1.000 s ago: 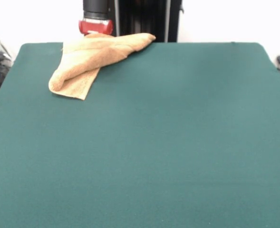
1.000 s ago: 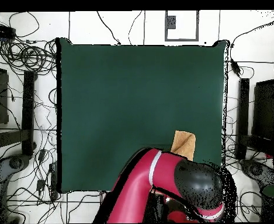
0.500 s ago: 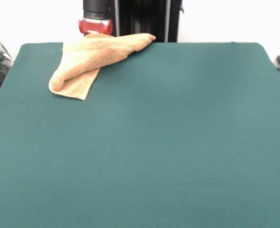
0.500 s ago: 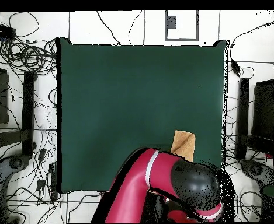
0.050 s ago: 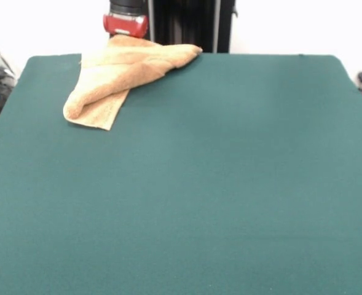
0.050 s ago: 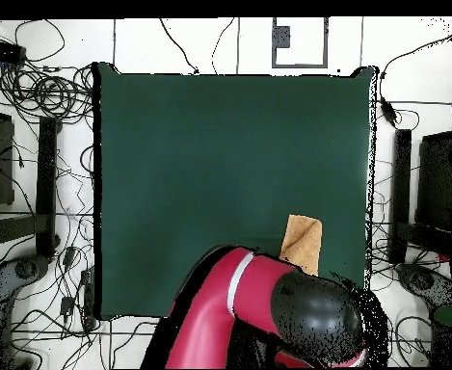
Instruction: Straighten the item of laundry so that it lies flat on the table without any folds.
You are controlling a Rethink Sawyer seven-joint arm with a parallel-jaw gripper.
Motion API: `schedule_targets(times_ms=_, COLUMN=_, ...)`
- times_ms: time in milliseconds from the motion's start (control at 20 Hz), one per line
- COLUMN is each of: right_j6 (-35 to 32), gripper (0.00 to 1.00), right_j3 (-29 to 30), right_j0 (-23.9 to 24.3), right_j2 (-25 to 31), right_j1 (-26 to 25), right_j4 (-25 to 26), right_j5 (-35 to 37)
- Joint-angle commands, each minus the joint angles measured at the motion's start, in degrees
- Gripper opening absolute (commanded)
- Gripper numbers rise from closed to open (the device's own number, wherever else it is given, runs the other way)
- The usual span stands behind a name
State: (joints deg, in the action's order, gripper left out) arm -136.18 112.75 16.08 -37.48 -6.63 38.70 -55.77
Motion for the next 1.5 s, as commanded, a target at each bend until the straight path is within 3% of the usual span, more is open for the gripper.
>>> schedule_targets(times_ms=50, right_j6=-3.9, gripper=1.0, right_j3=2.6, right_j0=-1.5, right_j2=11.2, right_j1=3.9, right_j4=2.7, right_j5=-4.1)
schedule_targets(times_ms=550, right_j6=-2.9, gripper=1.0, right_j3=0.5, right_j0=1.8, right_j2=13.3, right_j1=3.1, right_j4=5.2, right_j5=-4.8)
schedule_targets(times_ms=950, right_j6=1.8, gripper=1.0, right_j3=-3.0, right_j0=3.0, right_j2=15.7, right_j1=-0.1, right_j4=0.3, right_j5=-12.2)
schedule_targets(times_ms=1500, right_j6=2.6, gripper=1.0, right_j3=-3.6, right_j0=4.4, right_j2=16.3, right_j1=-3.7, right_j4=-0.9, right_j5=-15.8)
